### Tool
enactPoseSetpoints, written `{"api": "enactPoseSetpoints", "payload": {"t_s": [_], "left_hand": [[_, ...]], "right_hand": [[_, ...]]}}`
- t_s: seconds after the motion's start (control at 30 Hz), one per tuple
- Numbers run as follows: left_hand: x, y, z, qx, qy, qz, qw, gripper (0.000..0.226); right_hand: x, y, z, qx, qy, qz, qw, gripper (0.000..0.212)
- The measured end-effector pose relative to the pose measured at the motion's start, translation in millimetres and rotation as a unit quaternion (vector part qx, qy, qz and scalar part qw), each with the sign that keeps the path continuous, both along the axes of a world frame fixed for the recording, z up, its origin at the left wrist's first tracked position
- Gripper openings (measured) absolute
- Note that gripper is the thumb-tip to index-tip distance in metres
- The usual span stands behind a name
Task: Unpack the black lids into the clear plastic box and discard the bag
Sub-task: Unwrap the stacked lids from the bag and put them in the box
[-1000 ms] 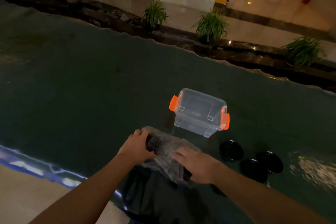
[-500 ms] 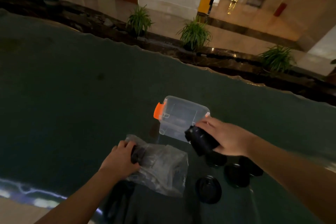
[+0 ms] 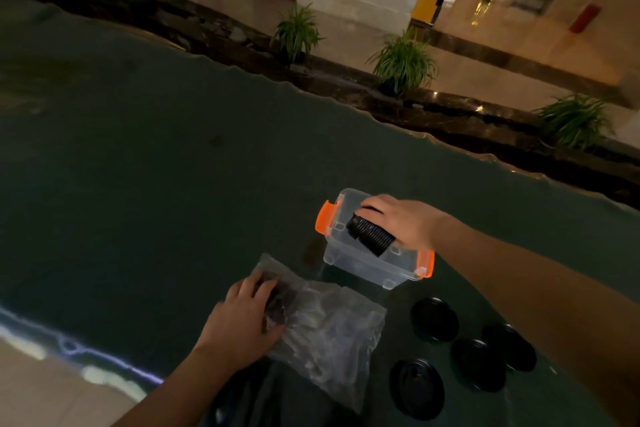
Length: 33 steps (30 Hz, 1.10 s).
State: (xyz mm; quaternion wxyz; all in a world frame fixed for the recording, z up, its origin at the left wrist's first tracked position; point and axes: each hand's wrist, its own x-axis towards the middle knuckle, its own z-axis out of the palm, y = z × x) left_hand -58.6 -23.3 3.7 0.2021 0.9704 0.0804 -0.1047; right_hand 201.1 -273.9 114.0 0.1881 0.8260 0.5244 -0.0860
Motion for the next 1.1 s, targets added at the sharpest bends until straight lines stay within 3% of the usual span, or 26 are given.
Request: {"api": "enactPoseSetpoints", "payload": {"t_s": [0.4,0.53,0.77,1.1], "left_hand": [[-24,-3,-7,-0.021,-0.014,0.019,0.999,0.083],[-25,-5,-8,-0.035,-0.027,0.028,0.999,0.081],[-24,-5,-10,-0.046,-0.033,0.022,0.998,0.083],[-24,-2,-8,-0.022,-0.033,0.009,0.999,0.088]], "right_hand": [[25,24,-80,-0.028,0.058,-0.016,0.998,0.101],[26,33,-88,0.012,0.101,-0.062,0.993,0.089],[17,42,-93,0.068,0.044,-0.042,0.996,0.07],[8,33,-81,0.05,0.031,-0.042,0.997,0.077]]}}
